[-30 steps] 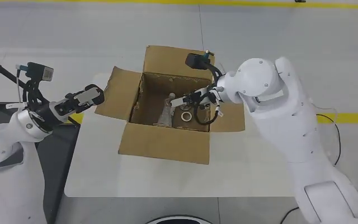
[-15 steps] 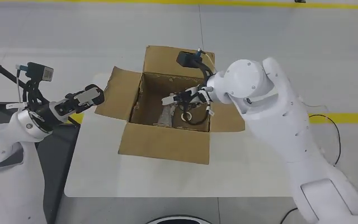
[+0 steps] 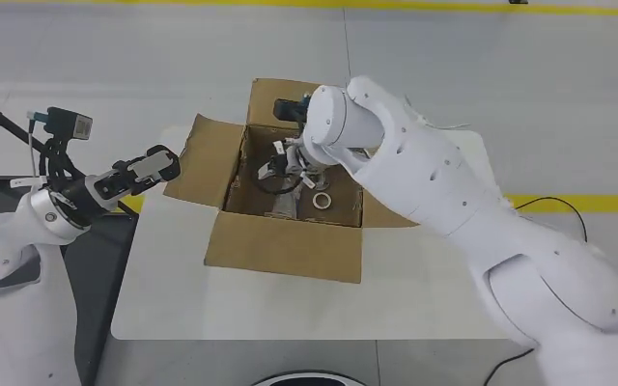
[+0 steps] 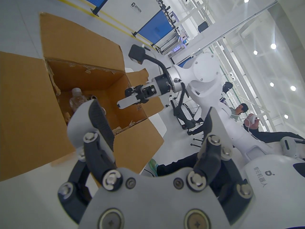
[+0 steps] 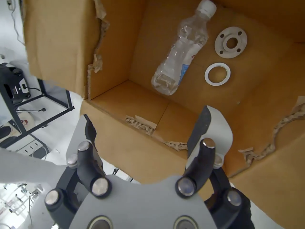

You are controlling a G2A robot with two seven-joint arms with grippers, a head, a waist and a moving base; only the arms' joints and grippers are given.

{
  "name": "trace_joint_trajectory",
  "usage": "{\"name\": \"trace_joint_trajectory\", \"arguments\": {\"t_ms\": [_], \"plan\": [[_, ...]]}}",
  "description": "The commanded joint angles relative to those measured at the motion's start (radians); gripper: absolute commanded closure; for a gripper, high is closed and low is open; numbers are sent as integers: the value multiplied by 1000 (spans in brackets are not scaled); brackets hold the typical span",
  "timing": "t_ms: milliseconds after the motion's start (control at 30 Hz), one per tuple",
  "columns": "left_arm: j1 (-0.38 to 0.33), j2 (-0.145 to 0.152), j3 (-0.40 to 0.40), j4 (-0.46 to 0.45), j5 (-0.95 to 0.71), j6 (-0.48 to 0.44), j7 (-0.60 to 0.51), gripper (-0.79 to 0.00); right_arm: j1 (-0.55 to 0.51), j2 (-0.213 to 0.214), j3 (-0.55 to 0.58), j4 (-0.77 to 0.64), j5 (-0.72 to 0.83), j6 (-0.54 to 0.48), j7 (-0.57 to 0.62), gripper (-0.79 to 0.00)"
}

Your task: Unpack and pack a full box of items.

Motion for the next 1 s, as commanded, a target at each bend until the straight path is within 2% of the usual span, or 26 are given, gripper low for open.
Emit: {"name": "trace_joint_trajectory", "arguments": {"t_ms": [0, 167, 567, 867, 967], "plan": [[0, 0, 0, 0, 0, 0, 0, -785, 13, -24, -52, 44, 39, 25, -24, -785], [0, 0, 0, 0, 0, 0, 0, -785, 43, -90, -155, 131, 105, 82, -82, -785], [0, 0, 0, 0, 0, 0, 0, -785, 25, -243, -161, 358, 4, 118, -118, -785], [0, 0, 0, 0, 0, 0, 0, -785, 25, -243, -161, 358, 4, 118, -118, -785], [0, 0, 0, 0, 0, 0, 0, -785, -15, -245, -151, 372, -3, 90, -170, -785]]}}
